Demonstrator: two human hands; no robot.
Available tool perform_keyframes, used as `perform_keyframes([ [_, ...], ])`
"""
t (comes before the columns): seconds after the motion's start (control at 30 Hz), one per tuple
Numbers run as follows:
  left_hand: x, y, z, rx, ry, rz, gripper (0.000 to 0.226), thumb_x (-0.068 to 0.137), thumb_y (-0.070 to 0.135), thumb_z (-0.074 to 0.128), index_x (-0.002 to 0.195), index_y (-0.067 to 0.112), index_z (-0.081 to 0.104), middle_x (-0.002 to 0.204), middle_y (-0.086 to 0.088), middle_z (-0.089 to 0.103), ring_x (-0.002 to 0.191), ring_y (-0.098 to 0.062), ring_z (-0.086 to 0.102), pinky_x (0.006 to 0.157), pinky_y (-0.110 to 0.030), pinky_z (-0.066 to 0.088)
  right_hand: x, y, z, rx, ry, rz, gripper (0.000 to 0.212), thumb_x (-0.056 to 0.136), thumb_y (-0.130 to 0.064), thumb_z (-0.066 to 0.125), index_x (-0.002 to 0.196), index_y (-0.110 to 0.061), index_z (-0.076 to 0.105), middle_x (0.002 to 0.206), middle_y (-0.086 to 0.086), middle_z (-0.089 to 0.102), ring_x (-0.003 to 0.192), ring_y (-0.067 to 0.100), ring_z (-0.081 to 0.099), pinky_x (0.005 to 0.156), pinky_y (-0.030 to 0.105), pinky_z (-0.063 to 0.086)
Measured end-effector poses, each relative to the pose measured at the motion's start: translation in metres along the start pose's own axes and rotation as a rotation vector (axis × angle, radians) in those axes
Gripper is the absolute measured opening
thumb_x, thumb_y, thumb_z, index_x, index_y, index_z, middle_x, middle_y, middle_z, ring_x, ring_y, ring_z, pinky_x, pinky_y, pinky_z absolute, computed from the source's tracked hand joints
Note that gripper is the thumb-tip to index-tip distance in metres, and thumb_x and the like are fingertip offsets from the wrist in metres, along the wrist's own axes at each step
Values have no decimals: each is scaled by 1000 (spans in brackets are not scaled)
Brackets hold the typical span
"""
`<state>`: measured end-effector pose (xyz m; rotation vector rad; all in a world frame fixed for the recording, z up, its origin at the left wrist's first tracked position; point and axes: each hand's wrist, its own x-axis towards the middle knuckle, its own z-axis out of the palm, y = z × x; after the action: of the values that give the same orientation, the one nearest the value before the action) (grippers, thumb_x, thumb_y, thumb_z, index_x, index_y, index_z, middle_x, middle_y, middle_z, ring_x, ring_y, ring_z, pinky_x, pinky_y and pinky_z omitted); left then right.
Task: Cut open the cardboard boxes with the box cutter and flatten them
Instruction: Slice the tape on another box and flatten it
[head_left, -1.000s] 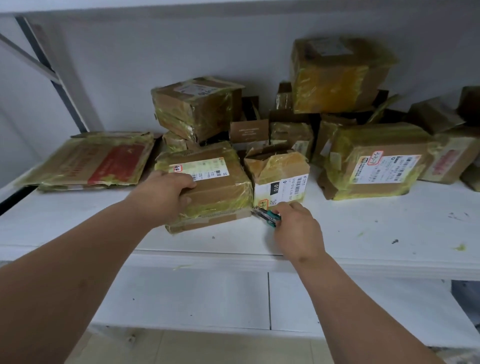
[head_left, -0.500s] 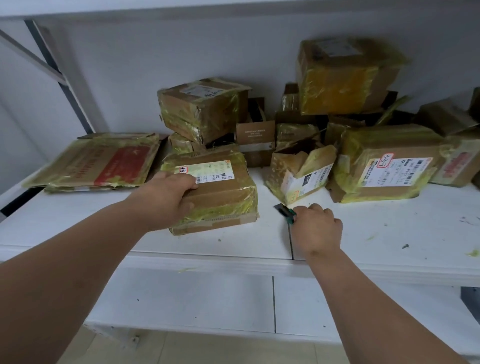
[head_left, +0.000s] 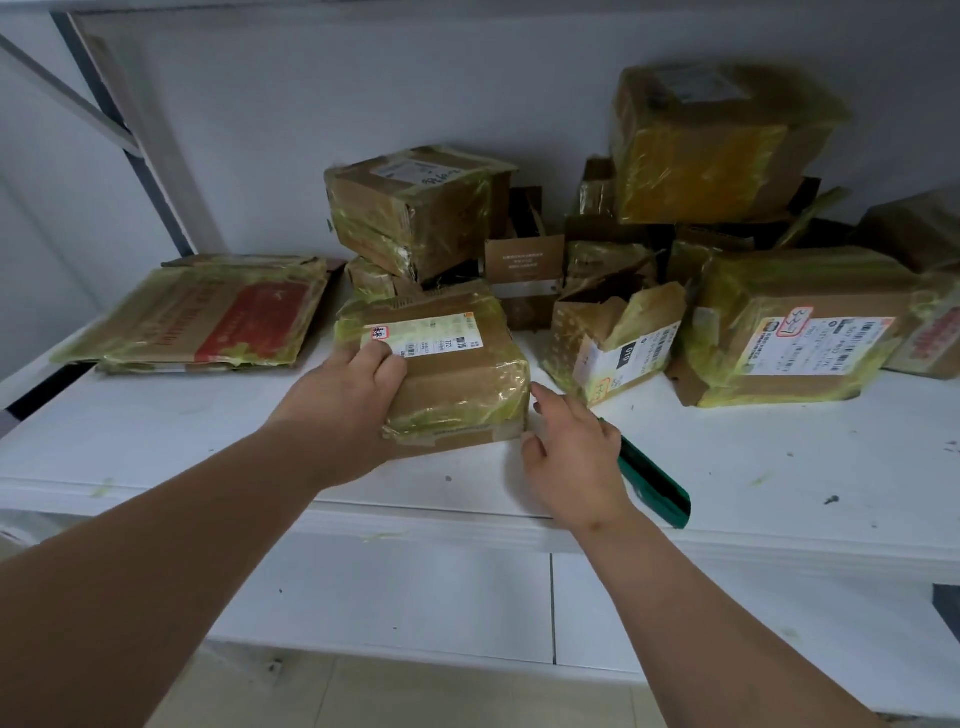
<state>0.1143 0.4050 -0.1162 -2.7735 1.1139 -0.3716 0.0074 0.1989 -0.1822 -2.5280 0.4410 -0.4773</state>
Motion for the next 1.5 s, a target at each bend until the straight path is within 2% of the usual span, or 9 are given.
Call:
perform_keyframes([
  [0.13, 3, -11, -34, -276, -132, -109, 38, 88, 53, 58, 115, 26, 49, 101, 7, 59, 85, -17, 56, 72, -33, 49, 0, 0, 7, 140, 31, 38, 50, 89, -23, 58, 138, -25, 48, 125, -2, 59, 123, 23, 51, 107, 43, 30],
  [0.23, 9, -24, -43, -527, -196, -218, 35, 92, 56, 52, 101, 23, 60, 94, 1, 61, 86, -16, 57, 74, -33, 48, 0, -7, 11, 210, 102, 90, 58, 86, -35, 67, 138, -22, 46, 133, 1, 54, 126, 24, 49, 107, 49, 37],
  [0.37, 8, -29, -35, -740, -80, -378, 33, 87, 57, 60, 103, 28, 57, 96, 2, 62, 89, -17, 59, 80, -38, 51, 13, -22, 9, 326, 161, 166, 81, 76, -53, 74, 140, -17, 38, 137, 1, 49, 127, 23, 48, 104, 49, 44],
  [0.53, 8, -12, -29, -647, 104, -372, 34, 92, 45, 60, 108, 24, 39, 90, -1, 57, 74, -16, 56, 63, -36, 46, 31, -47, 17, 282, 185, 197, 91, 64, -67, 73, 132, -20, 36, 125, 1, 53, 116, 26, 54, 93, 48, 50],
  [0.73, 2, -11, -26, -667, 205, -237, 22, 97, 30, 55, 106, 21, 37, 95, 2, 51, 73, -27, 57, 66, -44, 50, 41, -49, 18, 123, 211, 213, 69, 76, -50, 73, 123, -14, 38, 119, 7, 53, 109, 31, 56, 90, 47, 49],
  [0.93, 8, -12, -19, -650, 227, -111, 7, 100, 22, 47, 106, 26, 47, 105, 3, 49, 88, -18, 50, 75, -35, 43, 32, -32, 7, 396, 161, 233, 65, 80, -25, 65, 138, -18, 38, 120, 6, 60, 106, 28, 60, 91, 37, 51],
  [1.13, 14, -8, -10, -628, 194, -151, 25, 96, 29, 56, 120, 29, 47, 114, -2, 53, 95, -23, 54, 77, -37, 46, 25, -21, -3, 588, 192, 301, 50, 94, -11, 51, 142, -18, 42, 114, 0, 58, 105, 21, 55, 92, 32, 44],
  [1.3, 15, 7, -5, -471, 110, -281, 81, 72, 52, 78, 136, 28, 35, 132, 0, 36, 120, -20, 40, 99, -39, 43, 22, -16, -8, 768, 202, 357, 35, 96, -9, 49, 128, -21, 58, 97, -16, 59, 90, 1, 55, 70, 14, 39],
  [1.5, 19, 17, 7, -220, 120, -491, 94, 68, 62, 77, 132, 17, 24, 133, -7, 23, 124, -25, 32, 93, -39, 48, 18, -16, -3, 870, 179, 372, 29, 93, -11, 57, 115, -27, 65, 111, -5, 67, 106, 16, 61, 96, 36, 51],
])
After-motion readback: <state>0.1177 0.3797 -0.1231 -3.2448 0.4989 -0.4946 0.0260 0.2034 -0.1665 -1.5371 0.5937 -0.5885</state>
